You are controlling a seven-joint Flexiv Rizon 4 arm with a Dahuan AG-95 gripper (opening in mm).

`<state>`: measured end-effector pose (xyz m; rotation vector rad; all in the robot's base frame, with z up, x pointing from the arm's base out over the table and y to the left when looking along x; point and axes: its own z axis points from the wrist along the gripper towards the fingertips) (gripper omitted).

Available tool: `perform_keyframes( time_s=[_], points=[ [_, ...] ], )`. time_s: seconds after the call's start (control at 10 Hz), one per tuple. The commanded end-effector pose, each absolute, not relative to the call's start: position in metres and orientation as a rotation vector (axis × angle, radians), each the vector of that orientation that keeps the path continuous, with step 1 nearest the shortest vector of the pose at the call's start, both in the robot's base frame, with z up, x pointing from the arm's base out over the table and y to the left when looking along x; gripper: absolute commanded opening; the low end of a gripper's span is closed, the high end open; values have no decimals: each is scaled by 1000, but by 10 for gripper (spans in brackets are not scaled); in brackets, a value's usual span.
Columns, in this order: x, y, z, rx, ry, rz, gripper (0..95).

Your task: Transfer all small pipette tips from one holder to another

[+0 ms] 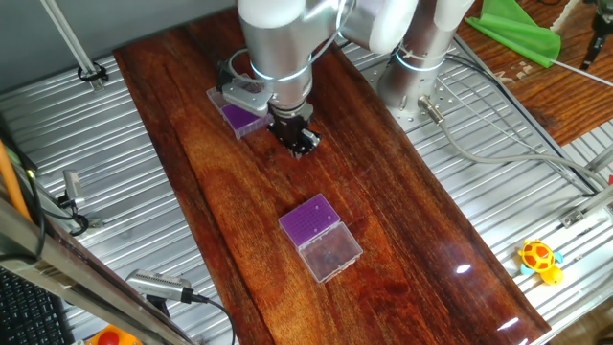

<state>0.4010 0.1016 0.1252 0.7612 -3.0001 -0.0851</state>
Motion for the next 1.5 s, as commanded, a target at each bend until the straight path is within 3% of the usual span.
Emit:
perform_keyframes(
  time_s=[0.1,0.6,1.1,1.5],
  points=[
    [400,102,126,650,-3043,-59,0],
    [399,88,127,666,-3042,-60,0],
    [415,-21,123,952,-2968,-65,0],
    [413,-29,126,809,-2997,-67,0]
  ],
)
